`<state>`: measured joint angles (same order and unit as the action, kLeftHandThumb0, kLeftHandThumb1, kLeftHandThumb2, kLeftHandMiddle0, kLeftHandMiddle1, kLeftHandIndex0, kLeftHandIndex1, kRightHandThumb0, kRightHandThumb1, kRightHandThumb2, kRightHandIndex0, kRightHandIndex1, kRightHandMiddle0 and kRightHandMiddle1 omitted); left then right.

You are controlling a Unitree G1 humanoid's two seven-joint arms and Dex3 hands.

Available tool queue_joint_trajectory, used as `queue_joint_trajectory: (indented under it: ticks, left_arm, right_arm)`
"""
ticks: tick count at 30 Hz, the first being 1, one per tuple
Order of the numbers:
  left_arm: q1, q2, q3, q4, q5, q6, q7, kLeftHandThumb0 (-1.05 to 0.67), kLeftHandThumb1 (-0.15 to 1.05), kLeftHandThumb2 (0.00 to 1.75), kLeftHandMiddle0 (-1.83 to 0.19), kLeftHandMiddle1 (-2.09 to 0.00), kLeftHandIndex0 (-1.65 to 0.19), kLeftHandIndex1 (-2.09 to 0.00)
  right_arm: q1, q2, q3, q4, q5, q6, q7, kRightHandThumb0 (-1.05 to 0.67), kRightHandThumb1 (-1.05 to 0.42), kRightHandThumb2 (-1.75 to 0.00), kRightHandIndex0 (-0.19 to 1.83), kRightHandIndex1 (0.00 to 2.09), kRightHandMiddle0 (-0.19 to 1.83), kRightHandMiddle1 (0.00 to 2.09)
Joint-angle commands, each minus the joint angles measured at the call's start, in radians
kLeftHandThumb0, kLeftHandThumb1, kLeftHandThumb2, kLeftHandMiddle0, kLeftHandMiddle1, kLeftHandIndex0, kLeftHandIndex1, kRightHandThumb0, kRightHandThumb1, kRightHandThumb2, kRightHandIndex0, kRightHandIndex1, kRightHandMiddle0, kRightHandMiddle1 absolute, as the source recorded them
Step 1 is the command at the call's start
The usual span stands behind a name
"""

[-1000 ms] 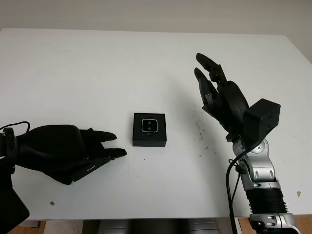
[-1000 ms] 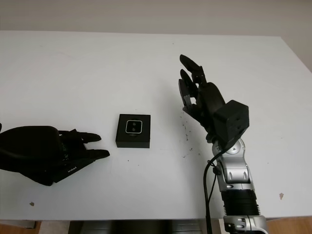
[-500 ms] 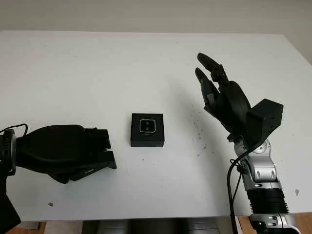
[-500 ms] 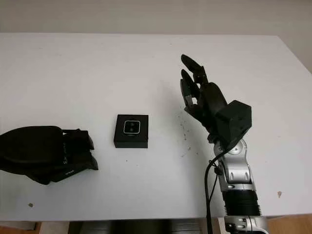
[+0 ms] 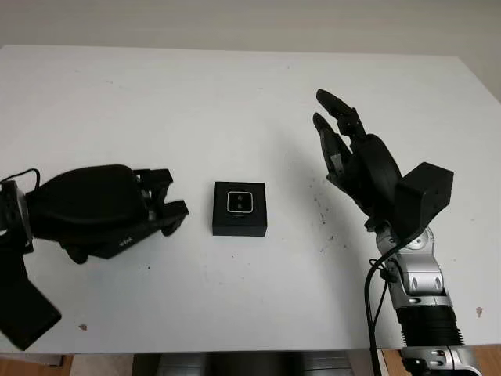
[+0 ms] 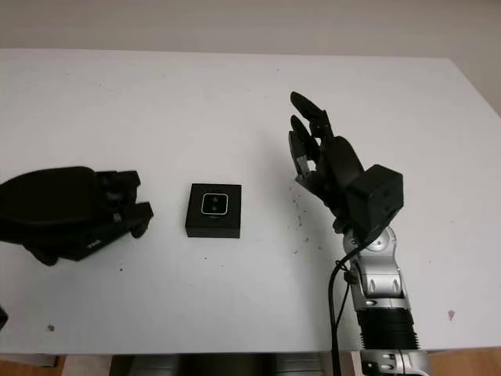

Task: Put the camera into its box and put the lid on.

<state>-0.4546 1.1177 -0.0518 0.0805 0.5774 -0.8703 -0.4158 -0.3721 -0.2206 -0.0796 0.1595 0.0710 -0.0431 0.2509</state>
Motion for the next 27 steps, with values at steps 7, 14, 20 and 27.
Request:
queue_joint_trajectory:
  ticks: [7, 14, 20, 27]
  left_arm:
    - [-0.139, -0.058, -0.015, -0.066, -0.235, 0.346, -0.261, -0.36, 1.05, 0.21, -0.26, -2.09, -0.06, -2.02]
    - [-0.242, -0.141, -0.020, -0.165, -0.329, 0.702, -0.418, -0.31, 1.05, 0.10, -0.52, -1.80, -0.31, -1.55]
    - [-0.320, -0.209, -0.072, -0.223, -0.288, 0.895, -0.458, -0.33, 1.05, 0.08, -0.55, -1.65, -0.38, -1.41]
    - [-0.366, -0.280, -0.117, -0.234, -0.249, 0.912, -0.443, -0.31, 1.04, 0.07, -0.52, -1.87, -0.34, -1.59]
  right_arm:
    - [0.008, 0.001, 0.007, -0.013, -0.006, 0.005, -0.002, -0.61, -1.05, -0.62, 0.06, 0.06, -0.19, 0.52]
    - [0.007, 0.009, 0.010, 0.000, -0.001, -0.016, -0.001, -0.59, -1.05, -0.63, 0.06, 0.05, -0.19, 0.53]
    - [0.011, 0.015, 0.015, -0.002, 0.000, -0.014, -0.006, -0.59, -1.05, -0.62, 0.06, 0.05, -0.19, 0.55]
    - [0.015, 0.014, 0.017, -0.007, -0.001, -0.009, -0.007, -0.61, -1.05, -0.62, 0.06, 0.05, -0.19, 0.55]
